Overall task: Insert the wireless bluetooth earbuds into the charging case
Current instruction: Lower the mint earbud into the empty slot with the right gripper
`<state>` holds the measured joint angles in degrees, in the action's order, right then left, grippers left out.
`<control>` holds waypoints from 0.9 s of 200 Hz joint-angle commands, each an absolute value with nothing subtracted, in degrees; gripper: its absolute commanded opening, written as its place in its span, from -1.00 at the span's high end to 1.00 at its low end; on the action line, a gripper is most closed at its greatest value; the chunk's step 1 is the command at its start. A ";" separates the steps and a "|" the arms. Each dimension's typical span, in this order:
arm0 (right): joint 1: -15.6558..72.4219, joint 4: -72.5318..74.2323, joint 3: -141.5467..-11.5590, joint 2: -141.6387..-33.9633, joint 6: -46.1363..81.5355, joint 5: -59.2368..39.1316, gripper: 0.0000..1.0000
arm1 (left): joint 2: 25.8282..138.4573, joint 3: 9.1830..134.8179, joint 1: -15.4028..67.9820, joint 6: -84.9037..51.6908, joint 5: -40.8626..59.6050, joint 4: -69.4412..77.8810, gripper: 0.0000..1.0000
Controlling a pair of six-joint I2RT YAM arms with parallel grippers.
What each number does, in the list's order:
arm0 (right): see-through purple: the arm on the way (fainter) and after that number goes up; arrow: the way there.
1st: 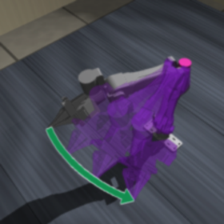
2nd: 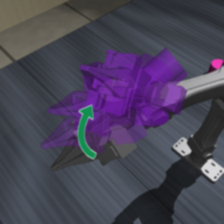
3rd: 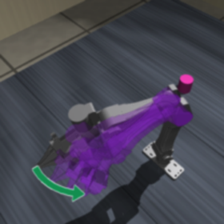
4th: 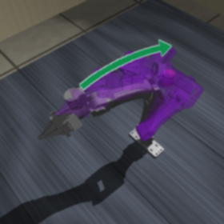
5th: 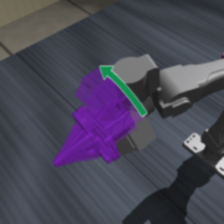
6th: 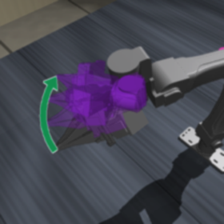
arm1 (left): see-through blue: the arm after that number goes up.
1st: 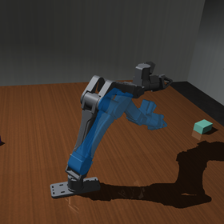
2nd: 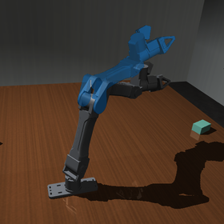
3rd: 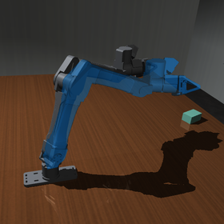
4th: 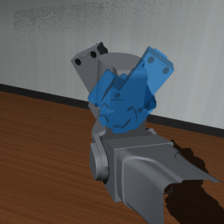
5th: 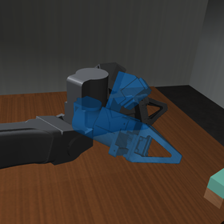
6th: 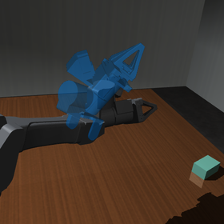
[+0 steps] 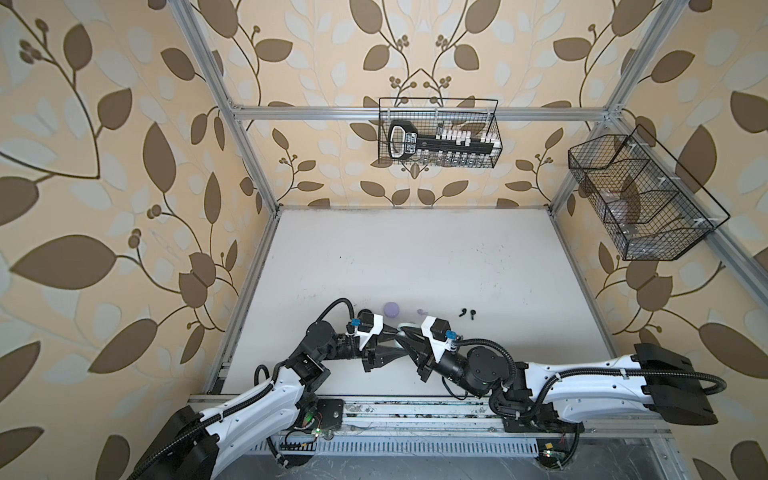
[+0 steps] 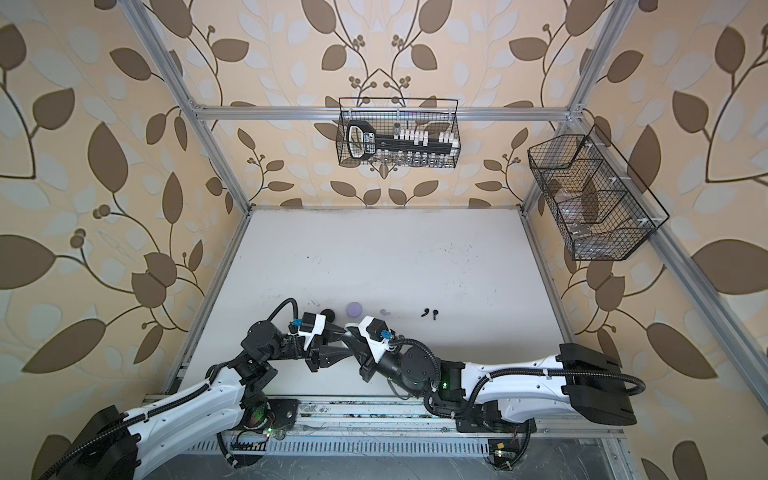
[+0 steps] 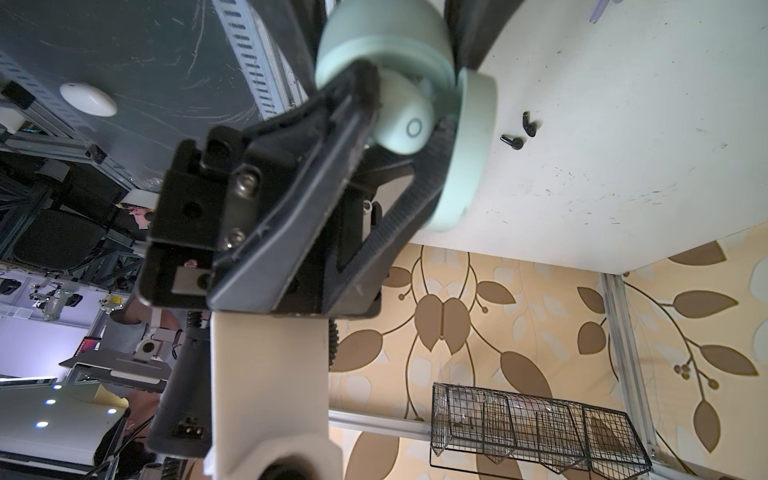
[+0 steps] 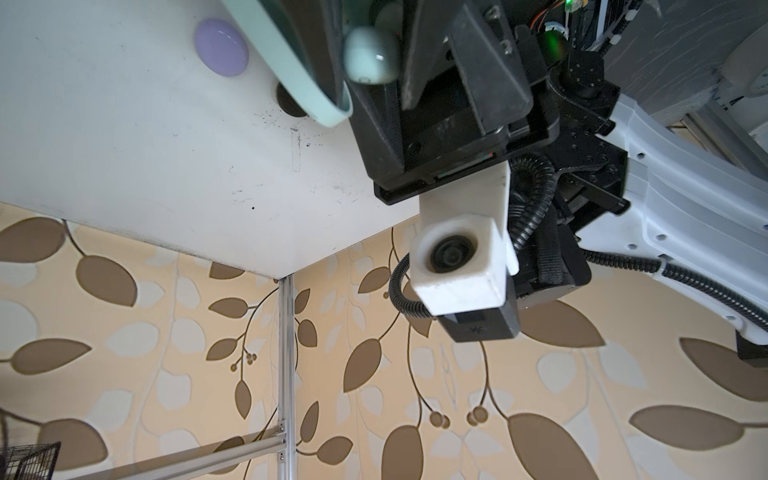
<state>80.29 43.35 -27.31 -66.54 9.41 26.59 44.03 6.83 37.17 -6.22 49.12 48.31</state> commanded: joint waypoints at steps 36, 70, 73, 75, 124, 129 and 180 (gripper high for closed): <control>81.24 41.51 -25.58 -67.07 10.52 26.71 0.54 | 41.93 8.25 37.84 -6.44 48.87 54.25 1.00; 81.35 40.64 -25.14 -66.31 10.81 27.53 0.50 | 41.75 7.94 37.81 -6.24 48.71 54.46 1.00; 81.31 40.54 -25.14 -66.23 10.89 27.65 0.50 | 41.70 7.97 37.81 -6.17 48.69 54.51 1.00; 81.34 40.44 -25.14 -66.13 10.90 27.70 0.50 | 41.74 7.92 37.82 -6.20 48.69 54.50 1.00; 81.33 39.39 -25.46 -65.22 10.78 28.48 0.42 | 41.23 7.60 37.79 -6.15 48.52 54.84 1.00; 81.30 39.33 -25.57 -65.21 10.74 28.48 0.41 | 41.12 7.56 37.80 -6.15 48.52 54.80 1.00; 81.54 32.73 -29.63 -62.43 11.15 28.46 0.29 | 41.04 7.39 37.84 -5.39 47.69 54.00 1.00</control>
